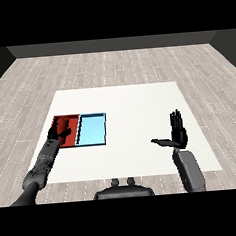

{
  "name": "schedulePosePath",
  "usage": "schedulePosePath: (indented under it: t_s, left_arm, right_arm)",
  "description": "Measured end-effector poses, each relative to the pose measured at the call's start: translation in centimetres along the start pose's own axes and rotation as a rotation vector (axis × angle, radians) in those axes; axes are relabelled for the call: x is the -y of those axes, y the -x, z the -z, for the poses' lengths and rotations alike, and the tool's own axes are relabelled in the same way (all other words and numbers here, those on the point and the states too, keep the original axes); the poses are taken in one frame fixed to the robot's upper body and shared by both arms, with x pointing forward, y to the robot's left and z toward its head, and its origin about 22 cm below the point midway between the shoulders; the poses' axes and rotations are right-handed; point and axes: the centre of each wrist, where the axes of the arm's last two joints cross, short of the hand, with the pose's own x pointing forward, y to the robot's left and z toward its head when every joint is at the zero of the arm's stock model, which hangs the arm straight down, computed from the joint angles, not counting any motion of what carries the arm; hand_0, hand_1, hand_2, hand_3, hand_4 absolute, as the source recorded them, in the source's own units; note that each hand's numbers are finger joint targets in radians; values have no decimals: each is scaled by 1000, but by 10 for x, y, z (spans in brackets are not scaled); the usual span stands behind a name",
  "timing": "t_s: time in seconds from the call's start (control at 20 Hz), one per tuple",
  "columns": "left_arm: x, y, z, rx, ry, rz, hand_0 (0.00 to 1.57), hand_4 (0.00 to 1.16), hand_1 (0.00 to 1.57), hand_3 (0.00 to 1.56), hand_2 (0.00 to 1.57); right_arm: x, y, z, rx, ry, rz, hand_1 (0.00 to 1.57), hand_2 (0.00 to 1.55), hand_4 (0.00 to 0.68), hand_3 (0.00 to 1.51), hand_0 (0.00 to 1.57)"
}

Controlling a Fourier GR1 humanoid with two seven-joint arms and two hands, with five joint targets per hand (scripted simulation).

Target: Pick the red can and put it in the red box

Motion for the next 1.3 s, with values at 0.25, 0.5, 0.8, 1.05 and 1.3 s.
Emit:
schedulePosePath:
  t_s: [0.25, 0.5, 0.8, 1.05, 1.3]
  left_arm:
    - [-6, 11, 1, -25, 85, 86, 0, 319, 0, 0, 0]
    - [-18, 4, 7, -83, 130, 201, 0, 0, 0, 0, 0]
    - [-23, -1, 10, -107, 92, 124, 0, 0, 0, 0, 0]
    - [-18, -13, 9, 96, -16, -178, 0, 0, 0, 0, 0]
    - [-8, -52, 6, 436, -32, -479, 0, 0, 0, 0, 0]
  right_arm:
    - [-8, -2, -1, 17, -9, 22, 0, 0, 0, 0, 0]
    - [-4, -6, -2, 36, -17, 36, 0, 0, 0, 0, 0]
    - [-13, -11, -2, 55, -30, 52, 0, 0, 0, 0, 0]
    - [-14, -12, -6, 64, -43, 58, 0, 0, 0, 0, 0]
    - [-18, -11, -10, 56, -56, 82, 0, 0, 0, 0, 0]
